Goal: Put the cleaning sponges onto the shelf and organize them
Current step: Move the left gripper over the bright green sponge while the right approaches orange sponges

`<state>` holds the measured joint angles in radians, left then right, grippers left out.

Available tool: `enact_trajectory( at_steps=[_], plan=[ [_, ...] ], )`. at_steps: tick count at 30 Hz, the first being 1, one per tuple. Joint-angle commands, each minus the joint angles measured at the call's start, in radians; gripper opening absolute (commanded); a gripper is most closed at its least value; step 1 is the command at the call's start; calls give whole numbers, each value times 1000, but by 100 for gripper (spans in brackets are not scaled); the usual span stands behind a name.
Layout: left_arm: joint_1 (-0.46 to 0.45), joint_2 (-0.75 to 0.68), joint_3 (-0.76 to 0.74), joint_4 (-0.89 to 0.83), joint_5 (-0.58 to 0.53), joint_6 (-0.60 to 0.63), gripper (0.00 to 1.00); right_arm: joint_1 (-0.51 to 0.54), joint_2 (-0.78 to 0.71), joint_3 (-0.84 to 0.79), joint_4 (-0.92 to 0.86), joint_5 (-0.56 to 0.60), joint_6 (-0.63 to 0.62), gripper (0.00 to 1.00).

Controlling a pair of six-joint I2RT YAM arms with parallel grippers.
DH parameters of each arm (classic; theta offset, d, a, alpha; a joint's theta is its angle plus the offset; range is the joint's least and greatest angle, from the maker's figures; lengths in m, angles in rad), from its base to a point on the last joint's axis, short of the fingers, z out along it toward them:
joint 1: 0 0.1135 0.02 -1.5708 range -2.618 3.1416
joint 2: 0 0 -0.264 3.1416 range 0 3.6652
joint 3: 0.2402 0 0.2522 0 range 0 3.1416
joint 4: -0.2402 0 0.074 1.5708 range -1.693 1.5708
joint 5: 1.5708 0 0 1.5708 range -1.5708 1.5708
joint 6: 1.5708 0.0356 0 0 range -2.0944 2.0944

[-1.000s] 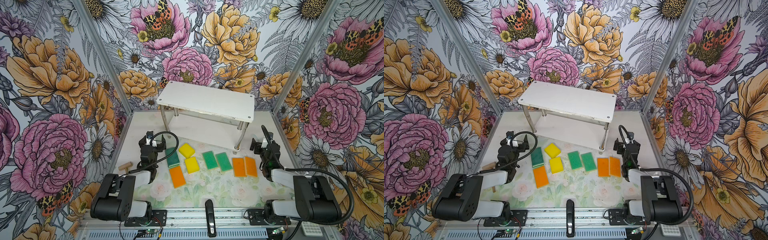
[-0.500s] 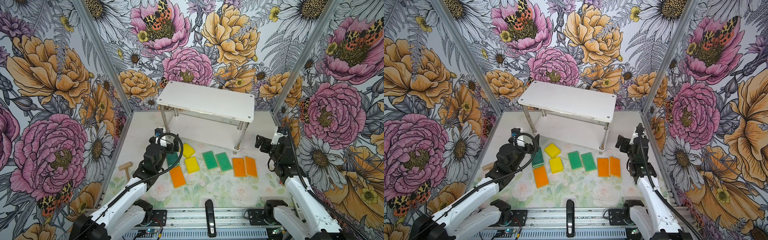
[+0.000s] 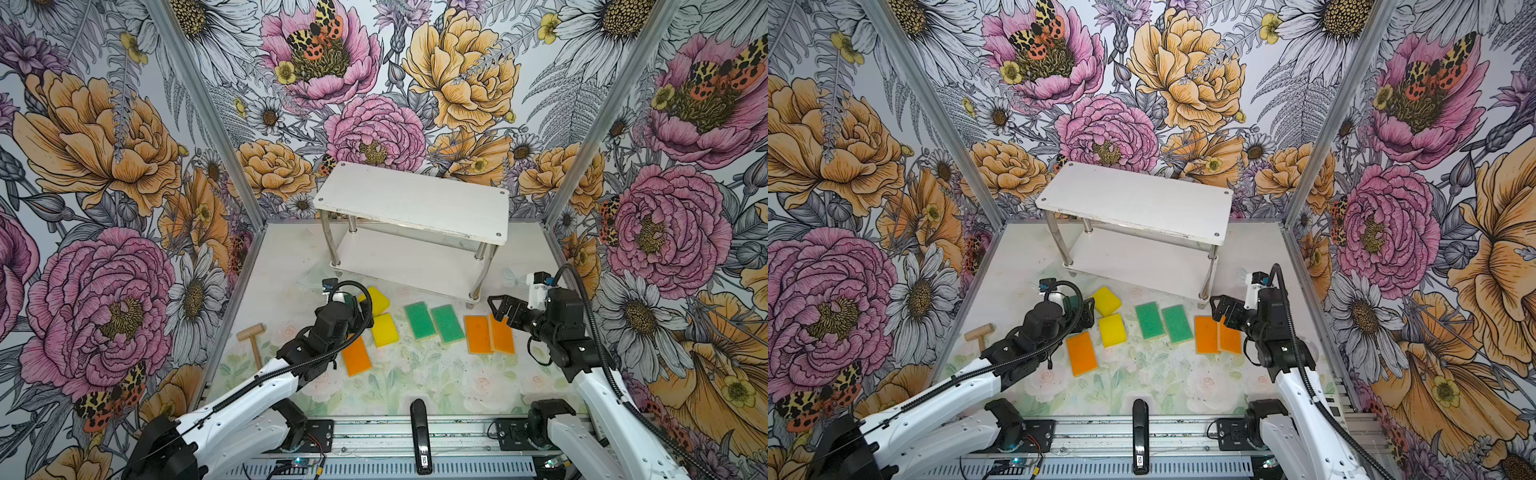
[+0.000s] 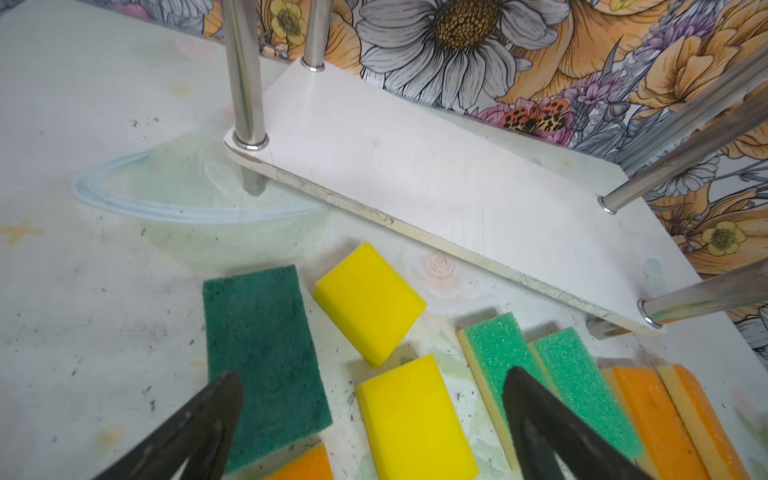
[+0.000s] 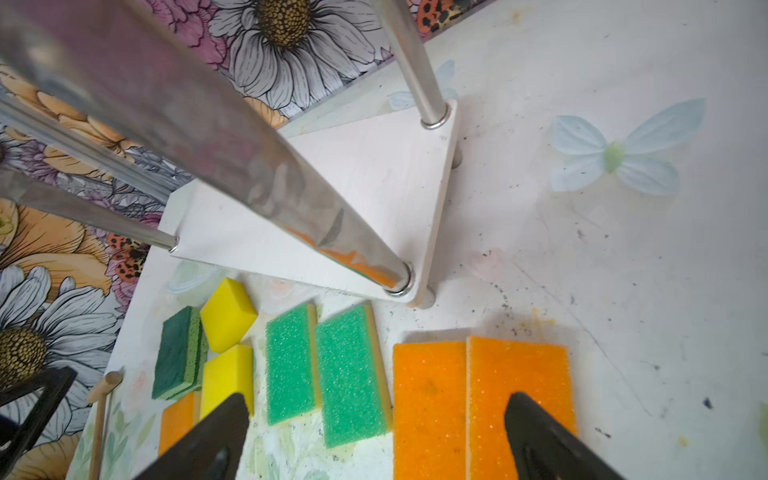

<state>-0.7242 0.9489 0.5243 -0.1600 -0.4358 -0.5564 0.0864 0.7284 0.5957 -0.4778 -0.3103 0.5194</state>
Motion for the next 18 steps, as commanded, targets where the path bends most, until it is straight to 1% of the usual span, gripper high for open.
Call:
enact_trajectory(
  at_steps=[1, 3, 4, 6, 10, 14, 18],
  plan=[
    [-71, 57, 48, -40, -106, -130, 99, 38, -30, -24, -39, -28, 36, 98],
    [-114, 110, 78, -77, -179, -217, 99, 48, -39, -36, -54, -26, 41, 98],
    [-126, 140, 94, -80, -181, -235, 99, 51, -46, -40, -61, -27, 41, 98],
    [-146, 215, 145, -109, -172, -266, 99, 56, -68, -55, -70, -31, 43, 98],
    [-175, 386, 272, -184, -153, -287, 99, 59, -94, -72, -78, -40, 37, 98],
    [-203, 549, 382, -212, -113, -308, 99, 60, -96, -73, -80, -33, 27, 98],
    [-248, 660, 477, -231, -128, -338, 99, 61, -89, -73, -81, -23, 19, 98]
  ],
)
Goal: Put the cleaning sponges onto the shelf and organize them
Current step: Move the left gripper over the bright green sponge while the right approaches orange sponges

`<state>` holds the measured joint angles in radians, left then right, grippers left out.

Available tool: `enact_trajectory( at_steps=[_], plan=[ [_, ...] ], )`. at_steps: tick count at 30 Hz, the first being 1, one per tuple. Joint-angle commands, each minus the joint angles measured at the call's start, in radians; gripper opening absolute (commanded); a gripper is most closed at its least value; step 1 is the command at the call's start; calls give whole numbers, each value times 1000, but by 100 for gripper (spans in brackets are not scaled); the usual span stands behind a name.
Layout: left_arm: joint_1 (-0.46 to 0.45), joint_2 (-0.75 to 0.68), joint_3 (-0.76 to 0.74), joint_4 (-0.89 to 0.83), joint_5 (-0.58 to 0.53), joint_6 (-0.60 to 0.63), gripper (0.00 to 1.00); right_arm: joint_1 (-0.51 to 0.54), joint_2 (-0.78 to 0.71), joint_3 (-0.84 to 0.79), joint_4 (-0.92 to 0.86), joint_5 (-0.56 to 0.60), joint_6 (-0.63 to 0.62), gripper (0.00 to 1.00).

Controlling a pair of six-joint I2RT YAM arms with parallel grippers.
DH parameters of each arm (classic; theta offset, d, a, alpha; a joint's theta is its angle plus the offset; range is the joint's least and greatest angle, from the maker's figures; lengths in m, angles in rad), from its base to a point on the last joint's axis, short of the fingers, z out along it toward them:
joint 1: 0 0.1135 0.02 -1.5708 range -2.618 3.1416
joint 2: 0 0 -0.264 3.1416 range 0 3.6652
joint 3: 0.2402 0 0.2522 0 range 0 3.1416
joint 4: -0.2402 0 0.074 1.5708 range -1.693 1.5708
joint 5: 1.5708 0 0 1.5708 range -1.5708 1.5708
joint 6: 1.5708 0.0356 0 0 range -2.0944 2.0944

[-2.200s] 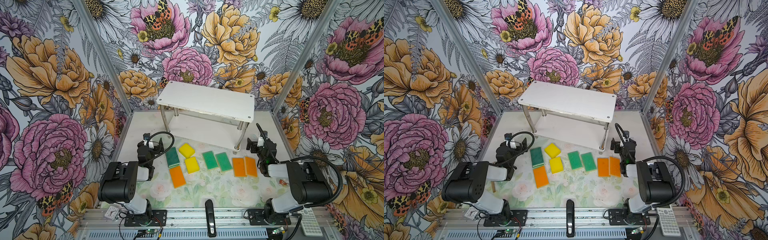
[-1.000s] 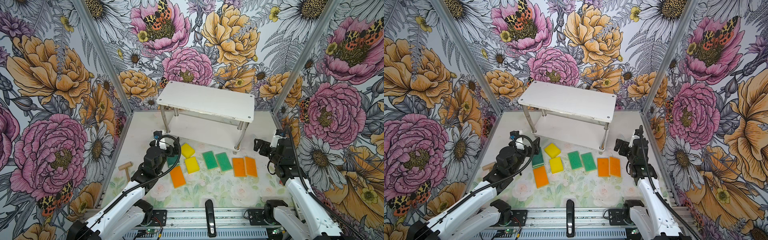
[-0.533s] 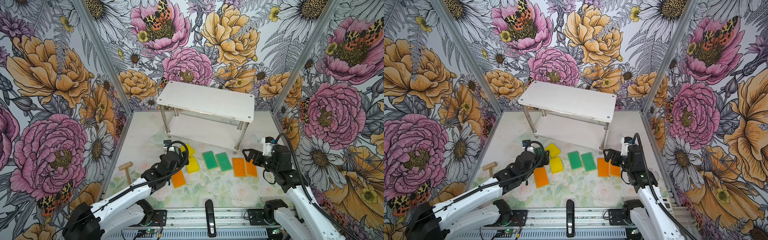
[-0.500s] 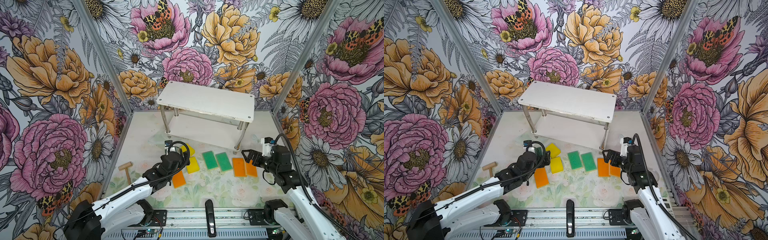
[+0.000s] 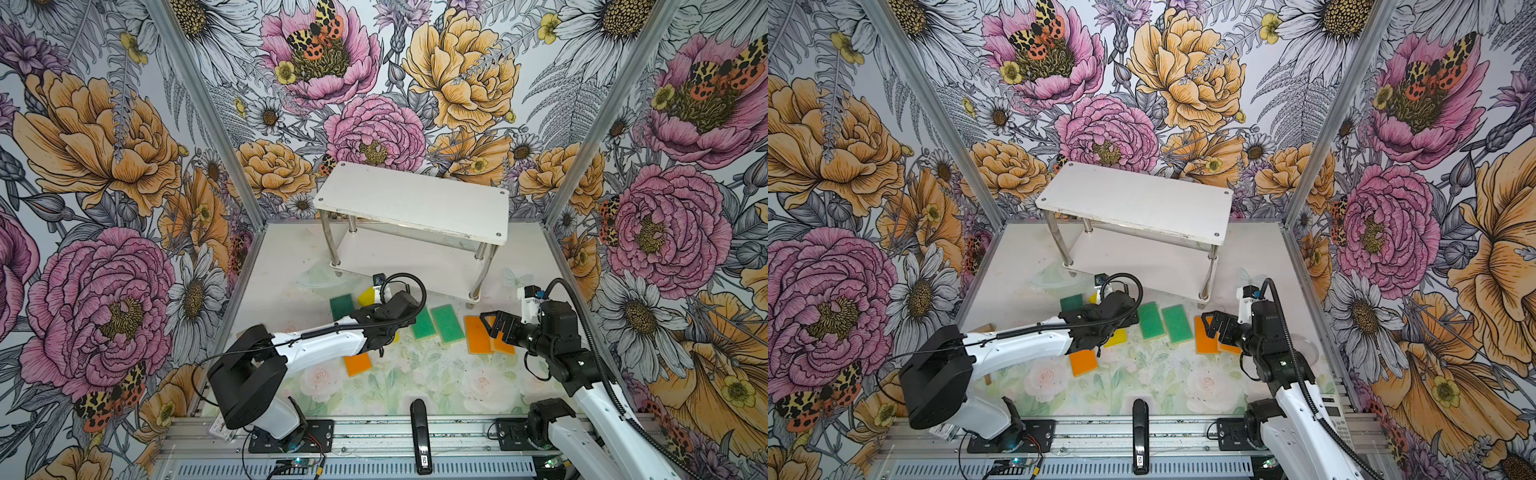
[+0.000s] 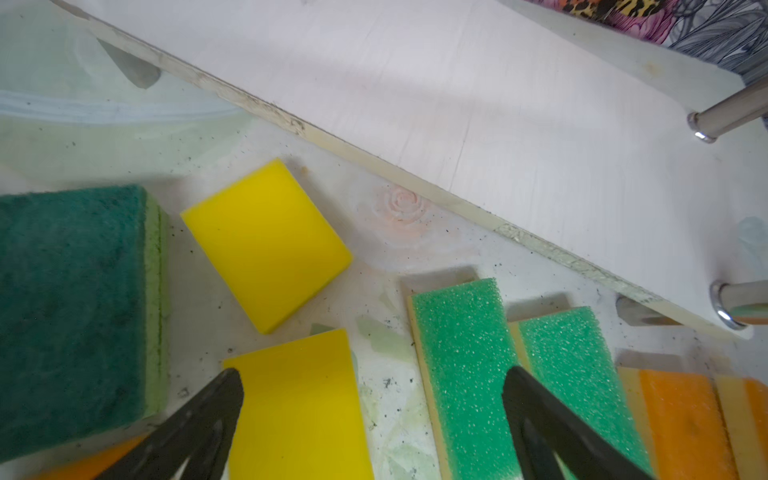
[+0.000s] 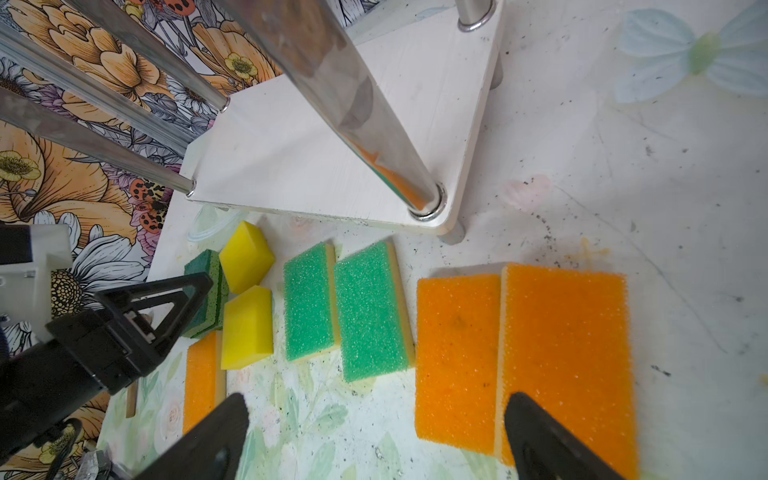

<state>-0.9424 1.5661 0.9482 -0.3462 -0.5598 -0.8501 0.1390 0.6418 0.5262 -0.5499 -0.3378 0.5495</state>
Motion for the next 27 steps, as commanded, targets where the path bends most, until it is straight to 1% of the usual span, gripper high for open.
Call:
enact_trajectory(
  at_steps=[1, 3, 7, 12, 15, 17, 21, 27],
  plan=[
    [-40, 61, 74, -50, -15, -55, 99, 8, -1, -4, -9, 6, -12, 98],
    [-55, 104, 137, -122, -51, -129, 99, 8, 0, -7, -8, 13, -12, 99],
    [-112, 156, 241, -203, -111, -184, 99, 7, 0, -17, -10, 33, -19, 99],
    [-159, 230, 320, -212, -97, -189, 99, 8, -5, -25, -8, 51, -13, 99],
    [-161, 290, 347, -233, -69, -213, 99, 7, -12, -26, -10, 48, -14, 99],
    [-163, 304, 350, -232, -63, -223, 99, 7, -23, -29, -10, 52, -9, 99],
    [-189, 309, 351, -232, -111, -207, 99, 7, -36, -38, -10, 78, 4, 99],
    [-189, 321, 345, -234, -107, -232, 99, 8, -33, -46, -10, 85, 12, 100]
  ],
)
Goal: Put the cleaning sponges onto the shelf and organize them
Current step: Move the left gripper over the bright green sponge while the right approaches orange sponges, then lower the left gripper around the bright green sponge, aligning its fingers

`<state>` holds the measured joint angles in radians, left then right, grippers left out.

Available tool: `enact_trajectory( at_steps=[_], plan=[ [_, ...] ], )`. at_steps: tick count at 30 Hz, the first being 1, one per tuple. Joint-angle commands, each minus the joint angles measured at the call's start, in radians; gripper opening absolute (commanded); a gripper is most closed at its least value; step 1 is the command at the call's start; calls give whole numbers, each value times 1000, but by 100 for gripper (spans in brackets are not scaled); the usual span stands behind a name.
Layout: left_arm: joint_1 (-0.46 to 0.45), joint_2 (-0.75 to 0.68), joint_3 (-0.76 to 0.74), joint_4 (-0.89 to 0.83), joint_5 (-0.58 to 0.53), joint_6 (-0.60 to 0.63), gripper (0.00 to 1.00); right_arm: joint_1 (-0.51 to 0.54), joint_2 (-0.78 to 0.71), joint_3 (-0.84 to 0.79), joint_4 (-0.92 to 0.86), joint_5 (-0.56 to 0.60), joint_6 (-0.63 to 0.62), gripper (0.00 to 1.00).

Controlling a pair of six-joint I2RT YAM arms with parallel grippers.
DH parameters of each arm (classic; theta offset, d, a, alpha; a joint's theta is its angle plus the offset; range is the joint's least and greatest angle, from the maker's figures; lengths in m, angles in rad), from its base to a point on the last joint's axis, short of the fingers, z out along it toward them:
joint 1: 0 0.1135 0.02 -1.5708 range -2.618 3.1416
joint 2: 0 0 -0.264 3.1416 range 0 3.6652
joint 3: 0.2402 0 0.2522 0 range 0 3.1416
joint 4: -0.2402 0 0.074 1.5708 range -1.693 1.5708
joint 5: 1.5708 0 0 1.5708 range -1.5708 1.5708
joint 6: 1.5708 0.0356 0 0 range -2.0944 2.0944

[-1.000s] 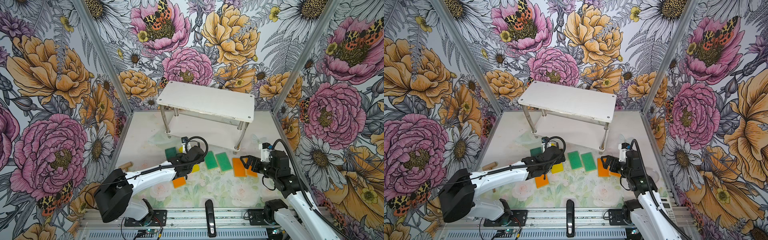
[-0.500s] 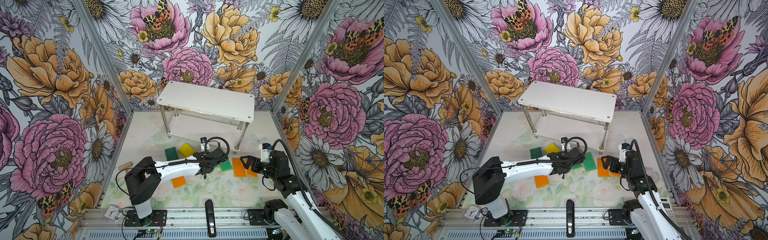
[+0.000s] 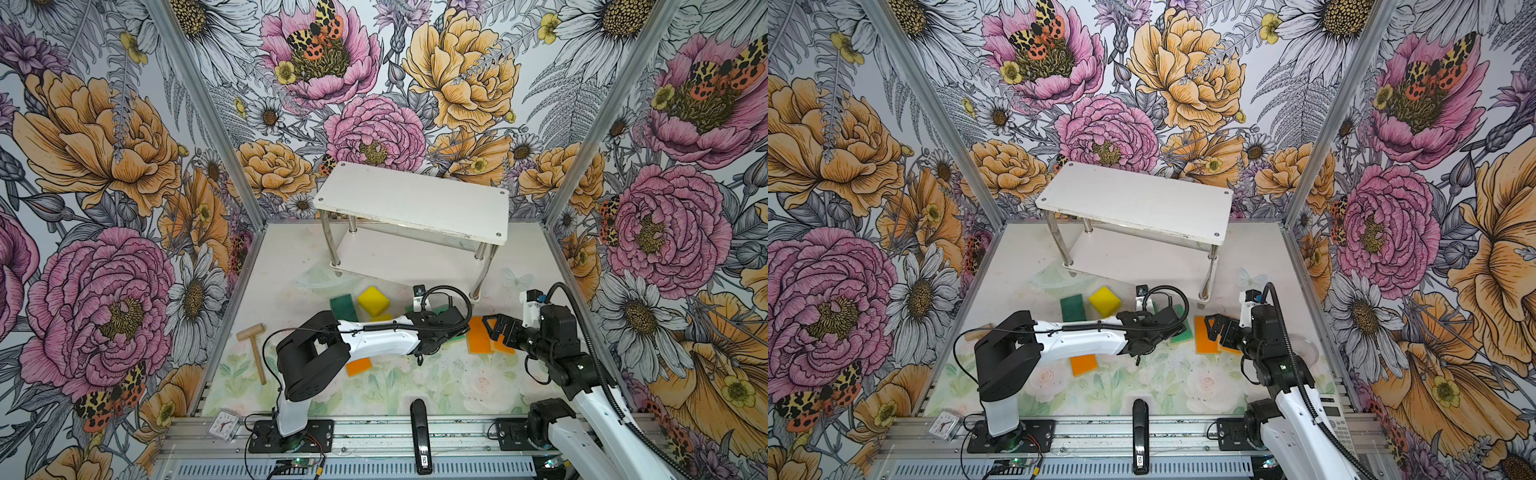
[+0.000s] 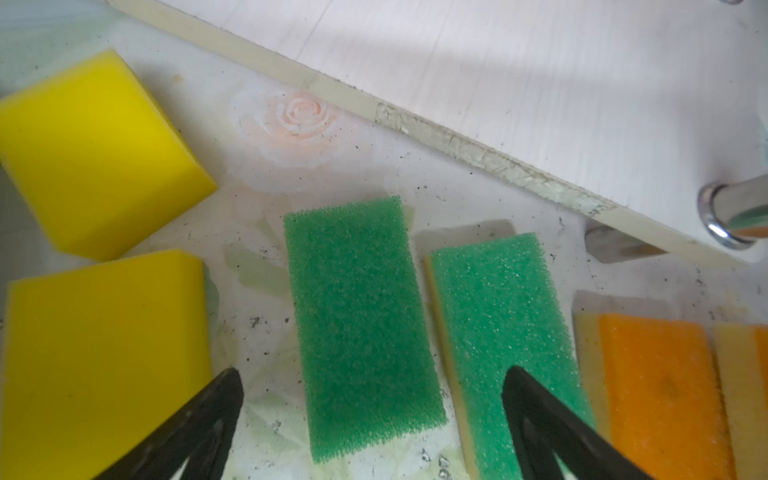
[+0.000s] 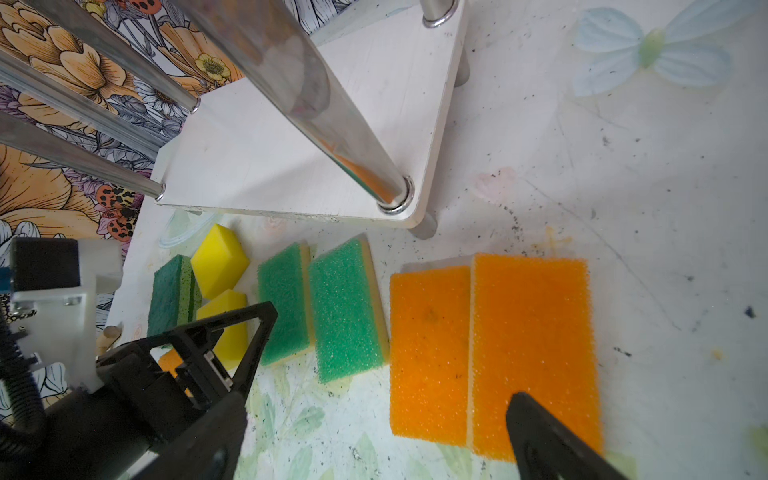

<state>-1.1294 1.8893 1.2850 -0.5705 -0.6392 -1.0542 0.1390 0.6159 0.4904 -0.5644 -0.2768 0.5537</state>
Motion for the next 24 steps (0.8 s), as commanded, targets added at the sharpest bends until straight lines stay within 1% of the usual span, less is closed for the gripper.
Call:
enact_trajectory(
  at_steps=[1, 10, 24],
  plan=[
    [-1, 4, 11, -9, -24, -29, 99, 7, -7, -10, 5, 22, 7, 100],
    [10, 58, 24, -31, 2, -70, 99, 7, -13, -25, 5, 19, 9, 100],
    [11, 110, 42, -29, 29, -55, 99, 8, -23, -36, 6, 17, 2, 100]
  ],
)
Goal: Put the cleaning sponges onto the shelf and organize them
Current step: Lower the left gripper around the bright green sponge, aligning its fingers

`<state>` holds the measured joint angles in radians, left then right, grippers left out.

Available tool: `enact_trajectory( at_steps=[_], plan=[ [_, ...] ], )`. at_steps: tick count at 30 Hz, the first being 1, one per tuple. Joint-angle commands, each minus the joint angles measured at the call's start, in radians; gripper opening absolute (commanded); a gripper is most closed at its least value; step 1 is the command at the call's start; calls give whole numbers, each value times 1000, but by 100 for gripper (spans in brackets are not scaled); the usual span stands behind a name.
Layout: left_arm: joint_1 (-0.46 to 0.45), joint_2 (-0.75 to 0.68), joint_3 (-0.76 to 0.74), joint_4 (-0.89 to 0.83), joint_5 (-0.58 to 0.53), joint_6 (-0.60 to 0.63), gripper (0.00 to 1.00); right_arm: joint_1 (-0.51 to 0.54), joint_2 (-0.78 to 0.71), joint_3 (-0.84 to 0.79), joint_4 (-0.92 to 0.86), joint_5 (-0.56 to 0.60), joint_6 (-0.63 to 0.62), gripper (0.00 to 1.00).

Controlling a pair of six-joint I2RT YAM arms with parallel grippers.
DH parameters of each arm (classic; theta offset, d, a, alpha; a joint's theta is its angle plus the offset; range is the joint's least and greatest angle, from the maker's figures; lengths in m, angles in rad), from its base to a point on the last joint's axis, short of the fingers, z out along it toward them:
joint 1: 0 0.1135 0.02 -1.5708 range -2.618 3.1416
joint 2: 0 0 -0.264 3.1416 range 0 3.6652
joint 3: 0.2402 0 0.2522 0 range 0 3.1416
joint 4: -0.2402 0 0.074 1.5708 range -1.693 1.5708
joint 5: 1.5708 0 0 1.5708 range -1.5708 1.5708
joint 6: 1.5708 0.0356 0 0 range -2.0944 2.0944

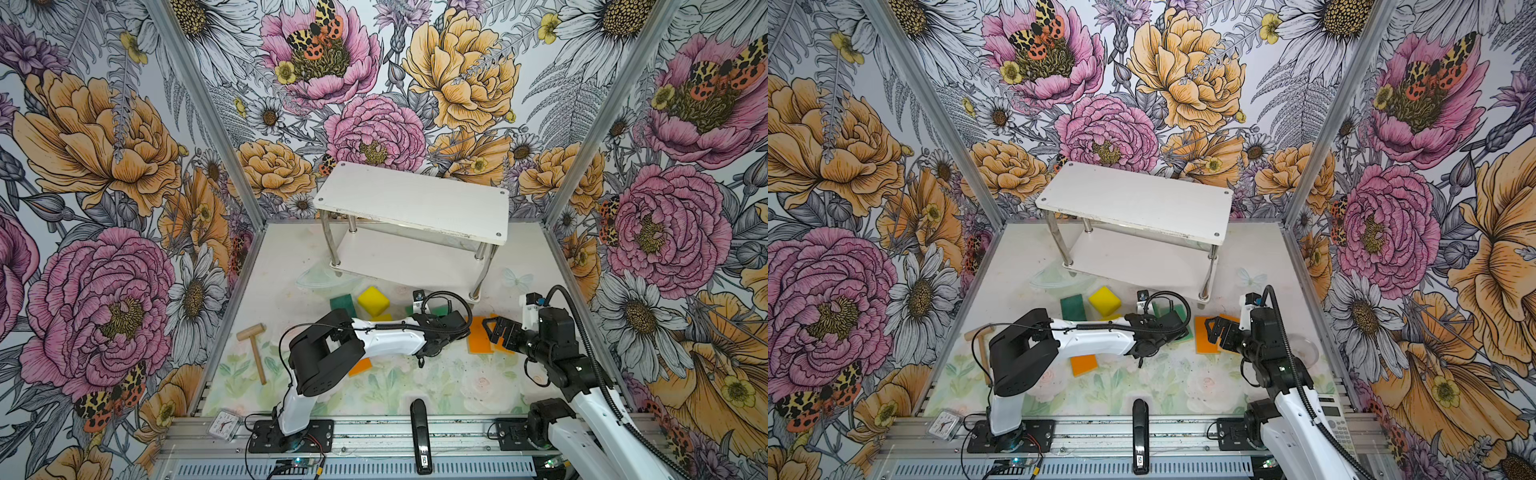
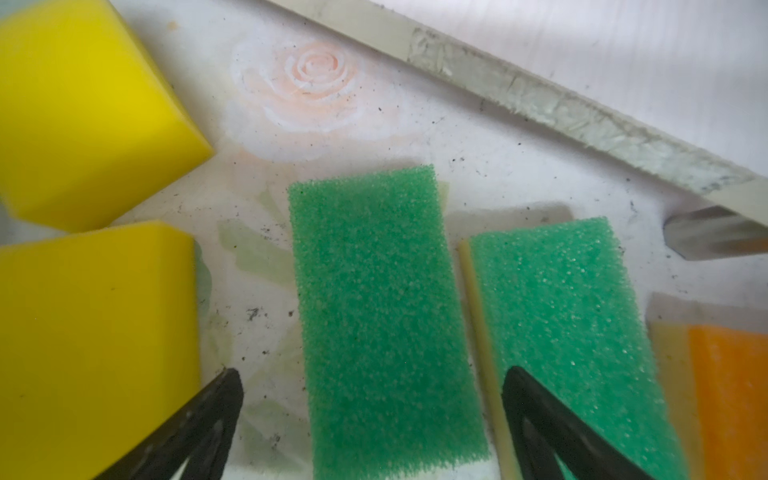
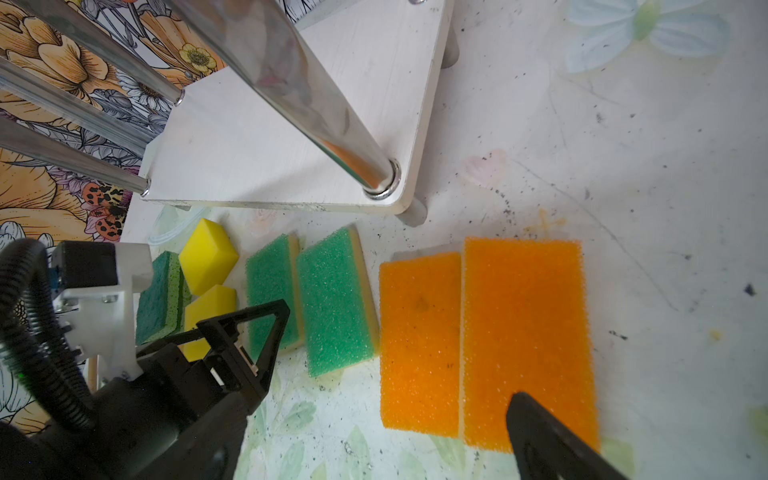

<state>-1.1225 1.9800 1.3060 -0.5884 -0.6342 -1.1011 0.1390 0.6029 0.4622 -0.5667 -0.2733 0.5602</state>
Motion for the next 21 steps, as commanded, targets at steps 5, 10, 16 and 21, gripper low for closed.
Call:
enact_trajectory(
  at_steps=[5, 10, 16, 21],
  plan=[
    [8, 23, 17, -13, 25, -9, 93, 8, -11, -8, 9, 13, -9, 100],
    [7, 33, 16, -13, 29, -11, 91, 7, -9, -9, 8, 10, -13, 100],
    [5, 49, 23, -13, 36, -9, 92, 8, -9, -11, 8, 9, -13, 100],
    [7, 52, 25, -13, 34, 1, 92, 8, -9, -11, 9, 10, -11, 100]
  ],
)
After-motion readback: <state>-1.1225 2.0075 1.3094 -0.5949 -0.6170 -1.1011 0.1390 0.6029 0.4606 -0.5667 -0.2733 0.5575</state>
